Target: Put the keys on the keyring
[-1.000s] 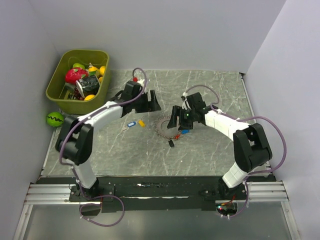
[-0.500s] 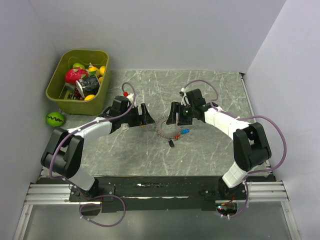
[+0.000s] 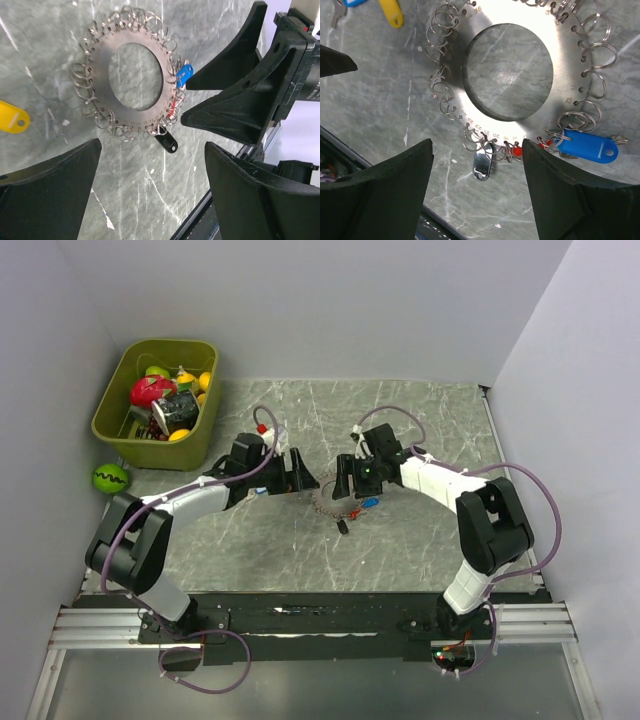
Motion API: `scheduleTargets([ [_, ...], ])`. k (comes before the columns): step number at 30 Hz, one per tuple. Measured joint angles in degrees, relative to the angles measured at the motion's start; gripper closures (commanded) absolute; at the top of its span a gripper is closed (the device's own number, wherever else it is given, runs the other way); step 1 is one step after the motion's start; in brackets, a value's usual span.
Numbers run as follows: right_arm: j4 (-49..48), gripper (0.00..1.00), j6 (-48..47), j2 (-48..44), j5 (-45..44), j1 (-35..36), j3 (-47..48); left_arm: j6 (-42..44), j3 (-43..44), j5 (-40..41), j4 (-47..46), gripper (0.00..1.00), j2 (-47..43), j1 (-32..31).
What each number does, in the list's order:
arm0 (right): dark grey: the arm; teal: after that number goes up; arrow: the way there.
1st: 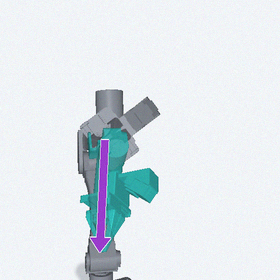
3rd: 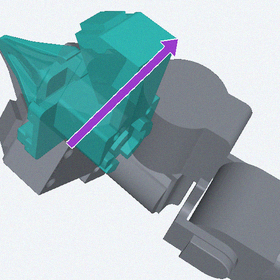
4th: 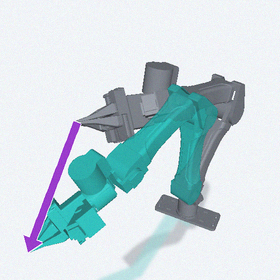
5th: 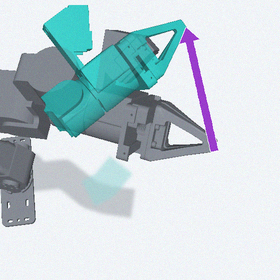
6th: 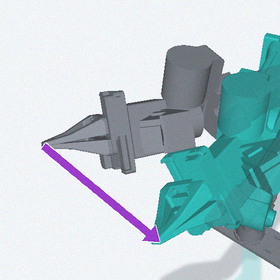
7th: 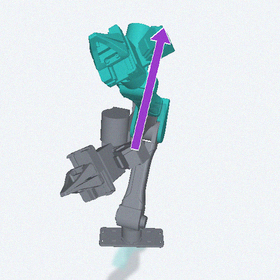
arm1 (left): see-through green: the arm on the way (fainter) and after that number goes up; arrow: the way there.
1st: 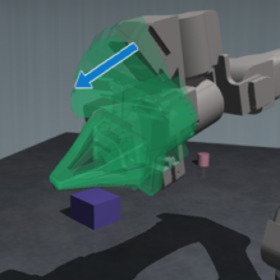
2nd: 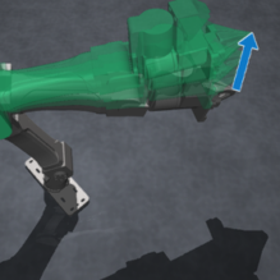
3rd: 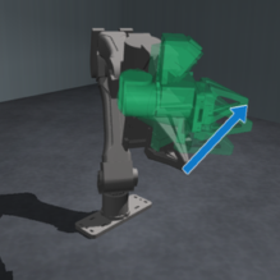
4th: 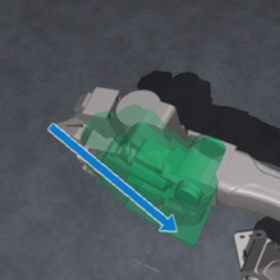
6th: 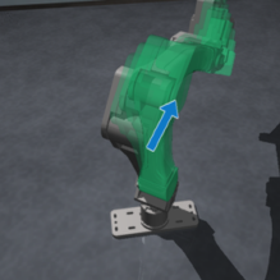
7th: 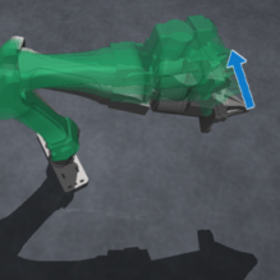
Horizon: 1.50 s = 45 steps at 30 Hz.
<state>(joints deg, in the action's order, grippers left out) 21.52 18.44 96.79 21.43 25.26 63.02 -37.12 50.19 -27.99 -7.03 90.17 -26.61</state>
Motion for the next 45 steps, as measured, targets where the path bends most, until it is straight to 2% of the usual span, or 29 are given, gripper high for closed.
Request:
scheduleTargets([
  [14, 2.75, 0.22, -2.29, 0.66, -5.44, 1.99, 0.76, -0.22, 3.21, 2.49, 1.33, 0.11, 5.99, -2.99],
  [23, 5.62, 0.23, -0.59, 7.65, -10.69, 1.99, 4.94, -1.68, 6.99, 4.11, 3.61, 0.15, 13.99, -2.99],
  [29, 6.21, 0.23, 0.63, 8.11, -10.49, 1.97, 4.33, -2.6, 10.64, 3.65, 3.43, 0.18, 17.35, -3.19],
  [33, 6.12, 0.23, 1.46, 7.74, -9.57, 1.97, 3.93, -2.54, 13.66, 3.54, 3.82, 0.16, 19.17, -3.43],
  [40, 6.64, 0.23, 1.36, 3.76, -9.81, 1.97, 3.39, -0.42, 14.67, 7.39, 7.32, 0.13, 17.62, -3.58],
  [45, 6.43, 0.23, -0.02, -0.04, -9.77, 1.99, 3.41, 0.96, 12.11, 9.97, 8.13, 0.14, 10.12, -3.54],
])
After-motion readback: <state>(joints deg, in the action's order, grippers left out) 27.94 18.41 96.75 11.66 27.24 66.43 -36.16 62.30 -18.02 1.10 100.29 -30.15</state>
